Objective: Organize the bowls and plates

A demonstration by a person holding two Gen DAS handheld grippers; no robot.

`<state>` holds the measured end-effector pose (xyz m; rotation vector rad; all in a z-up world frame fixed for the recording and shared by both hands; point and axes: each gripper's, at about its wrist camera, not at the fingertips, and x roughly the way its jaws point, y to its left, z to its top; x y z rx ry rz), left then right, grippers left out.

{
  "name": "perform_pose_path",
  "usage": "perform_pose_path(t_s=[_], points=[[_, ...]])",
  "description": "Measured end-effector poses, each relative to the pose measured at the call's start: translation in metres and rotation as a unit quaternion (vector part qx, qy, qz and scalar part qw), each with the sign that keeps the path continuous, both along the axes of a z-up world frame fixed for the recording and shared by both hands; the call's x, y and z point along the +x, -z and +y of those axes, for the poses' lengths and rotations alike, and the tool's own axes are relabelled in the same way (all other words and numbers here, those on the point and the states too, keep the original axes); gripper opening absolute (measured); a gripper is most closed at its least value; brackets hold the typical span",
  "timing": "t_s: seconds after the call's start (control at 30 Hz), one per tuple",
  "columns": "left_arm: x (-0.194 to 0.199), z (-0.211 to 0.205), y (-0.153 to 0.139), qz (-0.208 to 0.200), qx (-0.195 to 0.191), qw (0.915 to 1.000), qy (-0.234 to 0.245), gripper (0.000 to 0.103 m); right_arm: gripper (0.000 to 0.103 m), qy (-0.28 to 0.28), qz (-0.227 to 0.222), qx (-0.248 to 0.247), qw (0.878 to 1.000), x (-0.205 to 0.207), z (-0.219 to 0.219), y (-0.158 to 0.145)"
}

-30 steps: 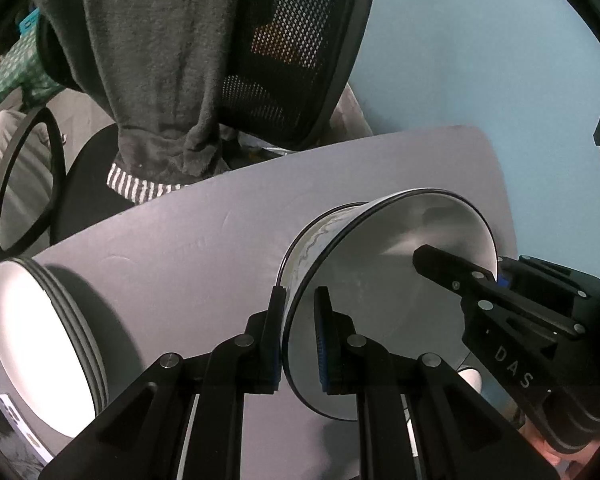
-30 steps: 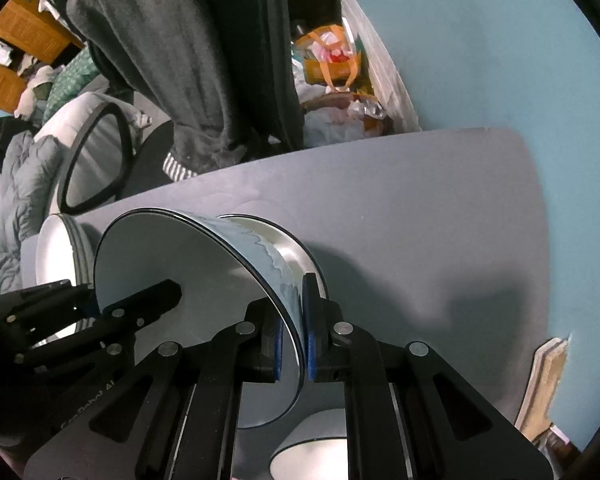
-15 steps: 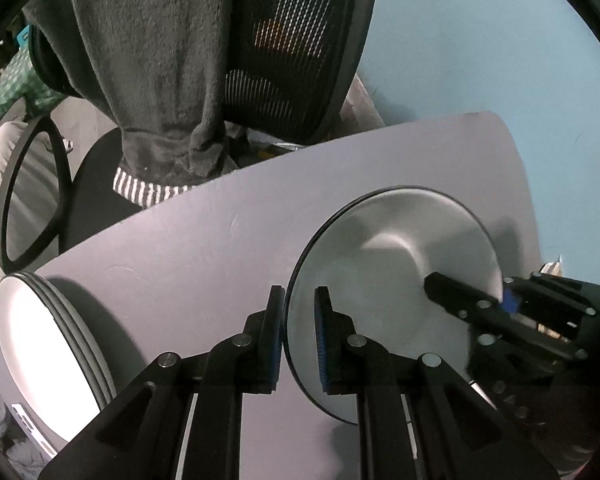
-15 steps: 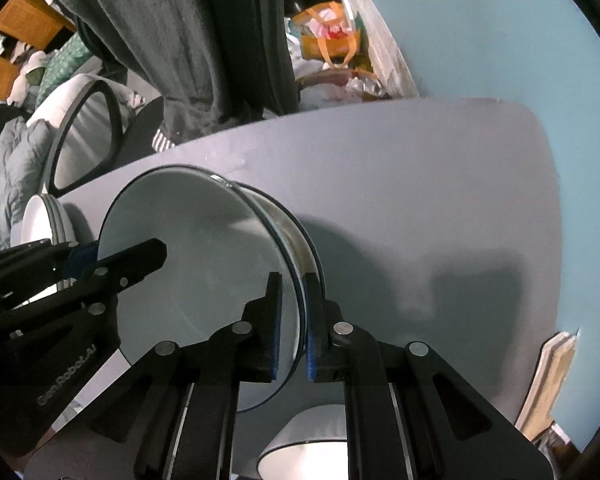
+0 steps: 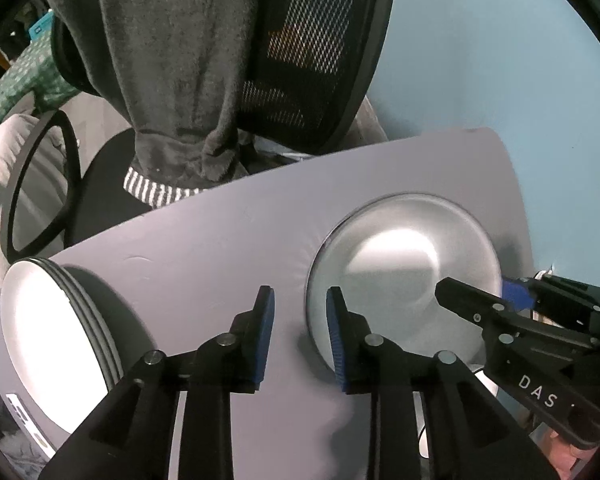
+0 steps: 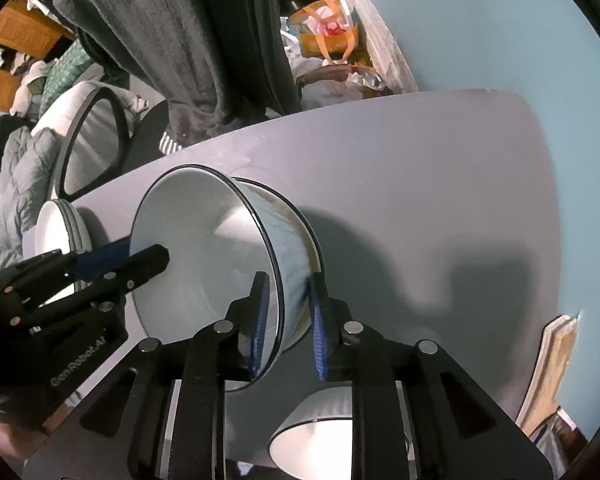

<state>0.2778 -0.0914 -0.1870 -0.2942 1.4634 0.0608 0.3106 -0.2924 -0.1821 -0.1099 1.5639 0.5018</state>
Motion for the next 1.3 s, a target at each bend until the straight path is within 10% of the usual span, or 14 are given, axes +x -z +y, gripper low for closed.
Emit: perform_pose_path(t_s=[0.3,0.7,1.3], points=[[-0.014,-0.005,-0.025,-0.024,0.027,0.9992,0.014,0.028,0.032,-0.006,-0.041,-0.016,0.999,-0.005,-0.002,-0.018],[-0.059,0.004,-0.112,-0.12,0.049,0.9915,0.001,0.058,0.054,-0.01,-0.142,-0.019,0.99,-0.031,-0.012,-0.096],[-0.117,-0.003,-0.176,-0.197,0.057,0.9784,0.019,0.07,0.06,0.027,-0.227,-0.017,0.973,-0.081,-0.024,-0.163]])
